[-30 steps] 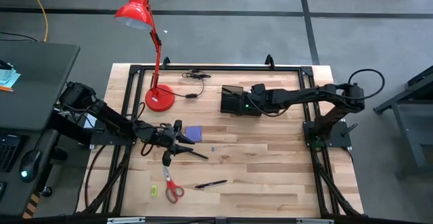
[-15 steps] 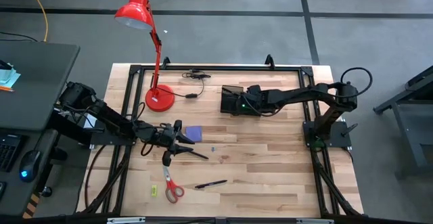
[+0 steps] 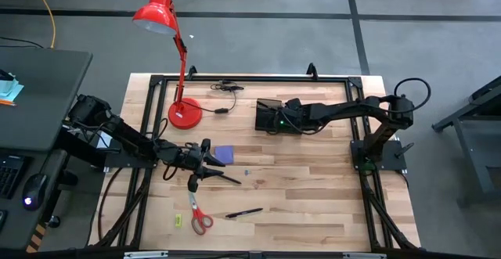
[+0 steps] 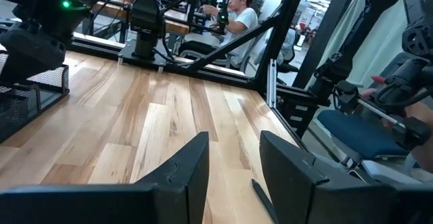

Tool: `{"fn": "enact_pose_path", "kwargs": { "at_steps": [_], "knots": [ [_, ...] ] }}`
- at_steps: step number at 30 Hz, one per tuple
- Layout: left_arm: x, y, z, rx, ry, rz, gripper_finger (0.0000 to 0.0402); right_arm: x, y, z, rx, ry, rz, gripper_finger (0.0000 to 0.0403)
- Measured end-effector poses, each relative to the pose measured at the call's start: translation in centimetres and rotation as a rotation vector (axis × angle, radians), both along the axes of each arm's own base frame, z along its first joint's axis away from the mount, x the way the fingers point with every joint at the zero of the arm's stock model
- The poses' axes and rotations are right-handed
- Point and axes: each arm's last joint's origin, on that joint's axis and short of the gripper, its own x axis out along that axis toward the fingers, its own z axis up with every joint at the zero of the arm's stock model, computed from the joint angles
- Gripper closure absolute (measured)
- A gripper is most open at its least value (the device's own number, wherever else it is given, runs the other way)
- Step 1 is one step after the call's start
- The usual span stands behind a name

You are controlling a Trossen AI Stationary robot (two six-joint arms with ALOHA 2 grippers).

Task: Pick and place office supplies into organizer
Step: Put the pink sticky note into the black desk organizer

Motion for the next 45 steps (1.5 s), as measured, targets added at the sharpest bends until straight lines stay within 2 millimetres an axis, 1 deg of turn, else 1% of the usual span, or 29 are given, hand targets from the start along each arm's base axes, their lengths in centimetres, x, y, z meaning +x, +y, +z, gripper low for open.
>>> {"fn": "enact_pose_path", "kwargs": {
  "at_steps": [5,11,14,17,21,23,26,29,30,31,34,36,38,42,45],
  "knots": [
    [0.0,0.0,-0.1,0.002,0.008,0.000,0.0284,-0.3,0.7,-0.1,-0.009,0.066,0.037,0.0016],
    [0.0,0.0,-0.1,0.002,0.008,0.000,0.0284,-0.8,1.6,-0.2,-0.032,0.159,0.085,0.0027],
    [0.0,0.0,-0.1,0.002,0.008,0.002,0.0284,-1.2,1.8,-0.2,-0.056,0.206,0.090,0.0050],
    [0.0,0.0,-0.1,0.003,0.008,0.007,0.0284,-1.3,1.9,-0.2,-0.073,0.240,0.112,0.0084],
    [0.0,0.0,-0.1,0.005,0.014,0.017,0.0284,-1.4,1.8,-0.2,-0.122,0.291,0.164,0.0139],
    [0.0,0.1,-0.1,0.006,0.015,0.022,0.0284,-1.3,1.6,-0.1,-0.145,0.305,0.178,0.0177],
    [0.0,0.1,-0.1,0.006,0.015,0.022,0.0284,-1.3,1.5,-0.1,-0.171,0.321,0.192,0.0258],
    [0.0,0.1,-0.2,0.006,0.017,0.023,0.0284,-1.1,1.4,0.0,-0.215,0.322,0.194,0.0360],
    [0.0,0.1,-0.2,0.007,0.020,0.023,0.0284,-1.1,1.4,0.1,-0.229,0.327,0.203,0.0380],
    [0.0,0.1,-0.2,0.008,0.022,0.024,0.0284,-1.0,1.4,0.1,-0.233,0.326,0.214,0.0389],
    [0.0,0.1,-0.2,0.008,0.022,0.026,0.0284,-0.8,0.8,0.2,-0.260,0.312,0.206,0.0367],
    [0.0,0.1,-0.2,0.008,0.022,0.026,0.0284,-0.9,0.5,0.2,-0.274,0.324,0.198,0.0360],
    [0.0,0.1,-0.2,0.008,0.022,0.026,0.0284,-0.9,0.0,0.3,-0.288,0.337,0.195,0.0366],
    [0.0,0.1,-0.2,0.008,0.022,0.026,0.0284,-0.8,-0.8,0.3,-0.301,0.339,0.214,0.0398],
    [0.0,0.1,-0.2,0.008,0.022,0.026,0.0284,-0.7,-1.3,0.4,-0.309,0.330,0.214,0.0394]
  ]
}}
